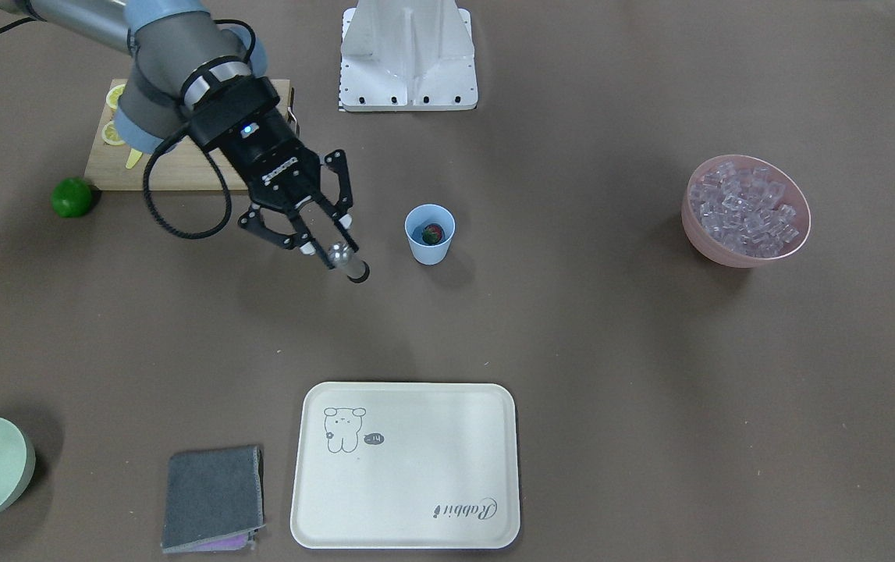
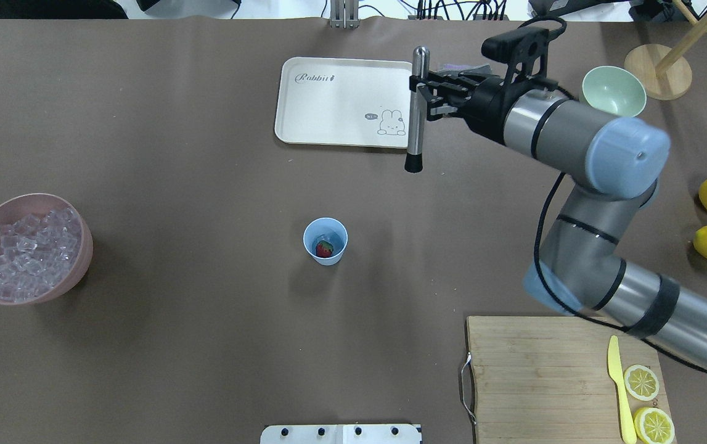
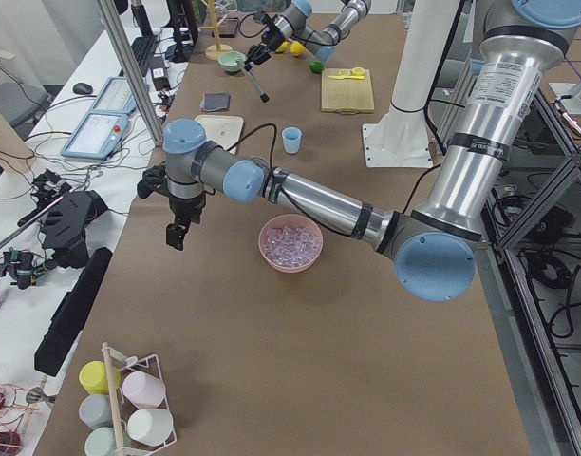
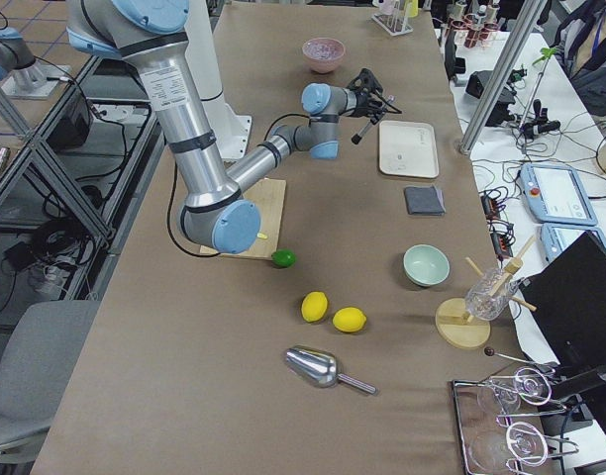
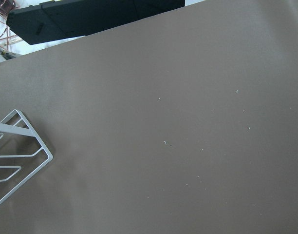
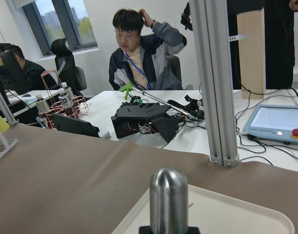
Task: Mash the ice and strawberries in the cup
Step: 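Lift the pestle out of the cup and carry it back with the right gripper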
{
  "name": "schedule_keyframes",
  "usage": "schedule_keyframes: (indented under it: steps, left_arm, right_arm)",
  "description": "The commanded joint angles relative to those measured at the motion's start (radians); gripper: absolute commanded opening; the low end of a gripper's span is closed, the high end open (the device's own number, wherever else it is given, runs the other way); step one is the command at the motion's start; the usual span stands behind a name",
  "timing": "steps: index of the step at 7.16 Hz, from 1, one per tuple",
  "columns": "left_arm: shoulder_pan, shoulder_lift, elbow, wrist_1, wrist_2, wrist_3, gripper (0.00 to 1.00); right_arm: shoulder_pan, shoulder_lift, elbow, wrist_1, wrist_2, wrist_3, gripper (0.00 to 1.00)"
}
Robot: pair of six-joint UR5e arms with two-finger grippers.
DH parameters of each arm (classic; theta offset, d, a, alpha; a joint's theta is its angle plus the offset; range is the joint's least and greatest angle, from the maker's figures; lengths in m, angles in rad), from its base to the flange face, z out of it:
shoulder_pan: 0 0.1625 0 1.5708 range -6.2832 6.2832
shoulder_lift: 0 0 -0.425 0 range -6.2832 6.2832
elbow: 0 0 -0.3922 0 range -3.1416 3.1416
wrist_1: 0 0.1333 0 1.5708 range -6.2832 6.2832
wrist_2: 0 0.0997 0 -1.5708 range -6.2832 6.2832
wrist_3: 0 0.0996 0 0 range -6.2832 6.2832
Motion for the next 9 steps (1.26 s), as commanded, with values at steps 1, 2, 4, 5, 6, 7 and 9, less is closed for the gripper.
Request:
schedule_keyframes:
  steps: [1, 2, 4, 5, 6, 7, 9]
  left_arm:
    - [0.001, -0.007, -0.016, -0.035, 0.001, -0.002, 0.97]
    - [0.004, -0.007, -0.033, -0.043, 0.002, 0.003, 0.97]
    - [0.021, -0.007, -0.079, -0.063, 0.004, -0.002, 0.97]
    - [0.045, -0.009, -0.072, -0.064, 0.01, 0.006, 0.97]
    - [0.07, -0.015, -0.07, -0.085, 0.012, 0.007, 0.97]
    - [0.074, -0.016, -0.088, -0.099, 0.004, 0.001, 0.97]
    - [0.097, -0.021, -0.083, -0.101, 0.007, 0.006, 0.97]
  right_arm:
    - [0.159, -0.063, -0.054, -0.043, 0.247, 0.042, 0.0]
    - [0.219, -0.066, -0.097, -0.044, 0.342, 0.044, 0.0]
    - [0.316, -0.065, -0.207, -0.056, 0.53, 0.048, 0.0]
    - [0.359, -0.071, -0.221, -0.122, 0.608, 0.048, 0.0]
    - [0.402, -0.075, -0.22, -0.194, 0.692, 0.045, 0.0]
    - [0.44, -0.079, -0.224, -0.236, 0.752, 0.032, 0.0]
    - [0.448, -0.088, -0.238, -0.322, 0.814, -0.016, 0.0]
